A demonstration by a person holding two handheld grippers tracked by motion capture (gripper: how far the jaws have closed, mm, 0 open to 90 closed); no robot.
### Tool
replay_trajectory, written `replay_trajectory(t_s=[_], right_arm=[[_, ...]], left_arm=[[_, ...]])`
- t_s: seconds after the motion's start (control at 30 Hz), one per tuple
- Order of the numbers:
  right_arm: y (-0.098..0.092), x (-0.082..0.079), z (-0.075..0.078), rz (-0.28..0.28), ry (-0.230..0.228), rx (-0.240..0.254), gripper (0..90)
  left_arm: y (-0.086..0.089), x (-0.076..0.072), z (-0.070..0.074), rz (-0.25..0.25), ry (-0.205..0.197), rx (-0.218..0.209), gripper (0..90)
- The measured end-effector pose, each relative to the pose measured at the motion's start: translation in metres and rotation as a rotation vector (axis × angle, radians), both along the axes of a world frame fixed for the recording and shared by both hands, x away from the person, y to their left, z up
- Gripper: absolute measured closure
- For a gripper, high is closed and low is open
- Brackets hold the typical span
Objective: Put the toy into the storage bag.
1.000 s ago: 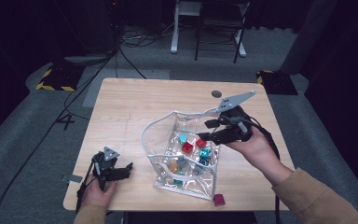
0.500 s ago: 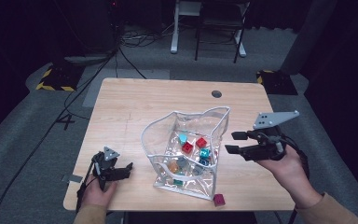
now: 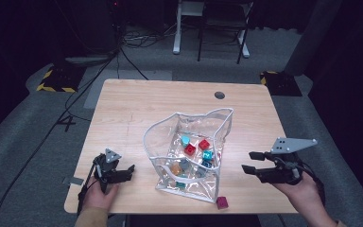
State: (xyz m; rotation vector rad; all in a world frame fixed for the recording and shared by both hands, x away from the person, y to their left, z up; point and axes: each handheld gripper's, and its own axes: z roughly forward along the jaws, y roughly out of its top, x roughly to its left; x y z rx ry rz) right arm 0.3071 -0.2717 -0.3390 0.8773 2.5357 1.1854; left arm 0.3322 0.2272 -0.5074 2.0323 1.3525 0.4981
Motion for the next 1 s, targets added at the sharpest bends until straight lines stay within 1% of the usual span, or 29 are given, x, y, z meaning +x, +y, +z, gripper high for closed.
replay_trajectory(t_s=[0.17, 0.23, 0.33, 0.4, 0.47, 0.53, 0.73, 0.8, 1.0], right_arm=[[-0.001, -0.008, -0.023, -0.007, 0.027, -0.010, 43.4], [-0.001, -0.010, -0.035, -0.008, 0.047, -0.012, 43.4], [0.001, -0.012, -0.048, -0.007, 0.070, -0.013, 43.5], [0.004, -0.013, -0.057, -0.002, 0.079, -0.028, 43.6], [0.008, -0.015, -0.066, 0.007, 0.079, -0.043, 43.6], [0.012, -0.016, -0.072, 0.017, 0.088, -0.044, 43.7], [0.025, -0.022, -0.094, 0.043, 0.108, -0.075, 44.7], [0.029, -0.023, -0.101, 0.052, 0.119, -0.078, 44.7], [0.040, -0.027, -0.118, 0.077, 0.143, -0.102, 44.5]], left_arm=[[0.000, 0.000, 0.000, 0.000, 0.000, 0.000, 15.2], [0.000, 0.000, 0.000, 0.000, 0.000, 0.000, 15.2], [0.000, 0.000, 0.000, 0.000, 0.000, 0.000, 15.2], [0.000, 0.000, 0.000, 0.000, 0.000, 0.001, 15.2], [0.000, 0.000, 0.000, 0.000, 0.000, 0.000, 15.2], [0.000, 0.000, 0.000, 0.000, -0.001, 0.001, 15.2], [0.000, 0.000, 0.000, 0.000, 0.000, 0.000, 15.2], [0.000, 0.000, 0.000, 0.000, 0.000, 0.000, 15.2], [0.000, 0.000, 0.000, 0.000, 0.000, 0.000, 15.2]])
